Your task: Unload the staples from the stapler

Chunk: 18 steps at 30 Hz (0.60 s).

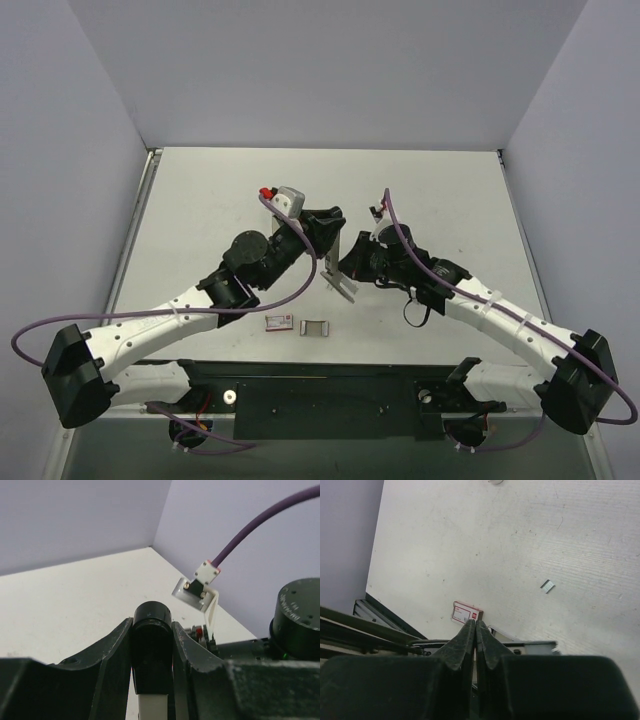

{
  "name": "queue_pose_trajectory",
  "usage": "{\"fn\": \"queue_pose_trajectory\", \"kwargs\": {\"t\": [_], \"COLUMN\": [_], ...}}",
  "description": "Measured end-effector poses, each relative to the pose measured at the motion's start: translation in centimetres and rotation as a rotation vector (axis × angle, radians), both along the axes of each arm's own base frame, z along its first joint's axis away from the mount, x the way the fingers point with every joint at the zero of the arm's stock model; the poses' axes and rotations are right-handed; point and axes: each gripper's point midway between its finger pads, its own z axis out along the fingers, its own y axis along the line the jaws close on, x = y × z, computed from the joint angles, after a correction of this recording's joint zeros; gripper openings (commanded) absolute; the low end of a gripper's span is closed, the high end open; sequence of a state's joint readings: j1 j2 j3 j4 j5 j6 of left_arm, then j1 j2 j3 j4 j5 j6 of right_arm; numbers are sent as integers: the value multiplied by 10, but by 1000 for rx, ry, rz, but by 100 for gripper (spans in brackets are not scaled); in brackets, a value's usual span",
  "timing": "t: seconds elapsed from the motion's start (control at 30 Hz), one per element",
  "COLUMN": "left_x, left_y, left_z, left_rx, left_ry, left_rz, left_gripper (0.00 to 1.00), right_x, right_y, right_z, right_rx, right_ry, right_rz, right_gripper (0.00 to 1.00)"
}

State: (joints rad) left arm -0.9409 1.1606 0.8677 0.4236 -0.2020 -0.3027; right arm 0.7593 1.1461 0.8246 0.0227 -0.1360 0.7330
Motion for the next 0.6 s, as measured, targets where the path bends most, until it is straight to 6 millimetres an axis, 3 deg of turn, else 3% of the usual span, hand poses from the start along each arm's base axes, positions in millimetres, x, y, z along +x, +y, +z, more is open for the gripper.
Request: {"fn": "queue_pose_trajectory", "kwargs": {"t": [0.27,0.6], "left_x": [11,25], "left_y": [-3,-7], "left_z": [30,15], "left_rx": [-62,3], "left_ry": [-88,-106], "left_rz": [38,81], "left_gripper": [0,0], "right_x": [3,18], "right_y": [-3,5], "right_z": [-10,-12], "right_rx": [-1,46], "right_ry": [34,44], "right_rz": [1,-17], "right_gripper": [0,0]}}
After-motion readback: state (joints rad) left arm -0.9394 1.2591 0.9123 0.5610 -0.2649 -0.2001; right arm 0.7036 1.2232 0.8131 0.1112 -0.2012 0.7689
